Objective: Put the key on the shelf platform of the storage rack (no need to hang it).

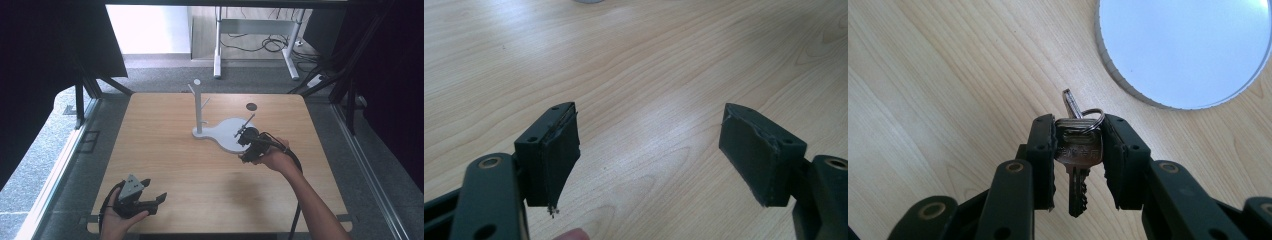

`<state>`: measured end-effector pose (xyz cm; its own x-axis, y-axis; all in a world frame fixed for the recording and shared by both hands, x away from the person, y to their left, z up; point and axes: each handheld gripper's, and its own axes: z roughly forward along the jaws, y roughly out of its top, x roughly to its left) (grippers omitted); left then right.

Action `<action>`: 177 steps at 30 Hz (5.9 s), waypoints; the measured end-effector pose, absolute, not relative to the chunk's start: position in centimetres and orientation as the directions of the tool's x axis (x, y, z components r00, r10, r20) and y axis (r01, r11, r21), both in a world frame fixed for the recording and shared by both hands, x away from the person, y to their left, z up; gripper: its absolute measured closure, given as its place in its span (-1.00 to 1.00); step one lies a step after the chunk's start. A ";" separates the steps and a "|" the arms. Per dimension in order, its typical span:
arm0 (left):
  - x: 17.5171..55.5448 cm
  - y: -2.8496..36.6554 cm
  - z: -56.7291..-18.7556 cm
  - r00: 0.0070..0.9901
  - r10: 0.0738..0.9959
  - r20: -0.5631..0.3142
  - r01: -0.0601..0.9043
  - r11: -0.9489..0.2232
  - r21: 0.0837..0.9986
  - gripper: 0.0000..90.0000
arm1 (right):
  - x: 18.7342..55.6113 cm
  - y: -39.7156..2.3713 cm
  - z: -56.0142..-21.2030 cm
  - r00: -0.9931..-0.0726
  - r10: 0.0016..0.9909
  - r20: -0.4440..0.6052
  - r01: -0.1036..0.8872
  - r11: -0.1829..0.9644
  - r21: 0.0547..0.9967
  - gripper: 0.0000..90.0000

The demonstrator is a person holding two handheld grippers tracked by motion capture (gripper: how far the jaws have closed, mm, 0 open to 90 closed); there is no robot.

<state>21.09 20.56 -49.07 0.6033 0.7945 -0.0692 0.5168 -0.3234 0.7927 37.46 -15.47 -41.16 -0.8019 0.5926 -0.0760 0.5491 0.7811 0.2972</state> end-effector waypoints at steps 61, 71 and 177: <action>21.1 20.9 -49.0 0.600 0.797 -0.069 0.516 -0.320 0.794 -0.46 | 43.0 -14.7 -40.7 -0.750 0.657 -0.070 0.612 0.731 0.302 0.51; 21.1 20.9 -49.0 0.600 0.797 -0.071 0.516 -0.318 0.795 -0.46 | 44.1 -14.4 -41.0 -0.738 0.672 -0.065 0.628 0.718 0.300 0.51; 21.3 20.4 -49.3 0.615 0.786 -0.069 0.519 -0.337 0.785 -0.46 | 47.9 -13.5 -46.7 -0.678 0.734 -0.041 0.680 0.647 0.345 0.14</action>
<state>21.28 20.44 -49.31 0.6145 0.7859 -0.0687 0.5191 -0.3373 0.7853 47.90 -13.48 -46.71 -0.6782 0.7338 -0.0408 0.6795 0.6472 0.3455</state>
